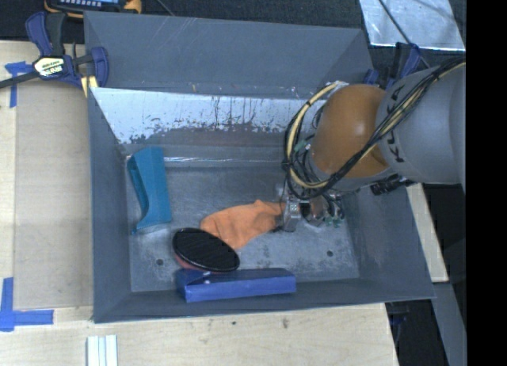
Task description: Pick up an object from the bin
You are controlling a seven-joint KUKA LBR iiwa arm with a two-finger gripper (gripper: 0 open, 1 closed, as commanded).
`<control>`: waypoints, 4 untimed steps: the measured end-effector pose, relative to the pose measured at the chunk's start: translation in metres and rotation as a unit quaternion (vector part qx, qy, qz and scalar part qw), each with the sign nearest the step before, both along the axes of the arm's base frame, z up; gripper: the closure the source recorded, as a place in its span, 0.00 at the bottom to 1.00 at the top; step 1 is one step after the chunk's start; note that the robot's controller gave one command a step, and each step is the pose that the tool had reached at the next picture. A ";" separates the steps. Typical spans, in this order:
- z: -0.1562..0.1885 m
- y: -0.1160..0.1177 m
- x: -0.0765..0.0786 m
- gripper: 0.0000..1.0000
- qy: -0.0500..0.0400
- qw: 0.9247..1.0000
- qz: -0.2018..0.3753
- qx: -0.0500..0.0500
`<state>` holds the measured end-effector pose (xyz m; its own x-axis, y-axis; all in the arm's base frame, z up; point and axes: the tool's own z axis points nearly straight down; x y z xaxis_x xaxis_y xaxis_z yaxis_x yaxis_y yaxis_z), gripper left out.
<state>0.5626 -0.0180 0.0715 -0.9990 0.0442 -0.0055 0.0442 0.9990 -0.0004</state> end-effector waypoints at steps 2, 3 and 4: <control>-0.001 0.000 -0.001 0.00 0.001 1.000 0.001 0.000; 0.000 0.000 0.000 1.00 0.000 1.000 0.001 0.000; 0.000 0.000 0.000 1.00 0.000 1.000 0.001 0.000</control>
Offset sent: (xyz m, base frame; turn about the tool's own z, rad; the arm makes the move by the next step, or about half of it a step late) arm 0.0000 0.0000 0.0000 0.0000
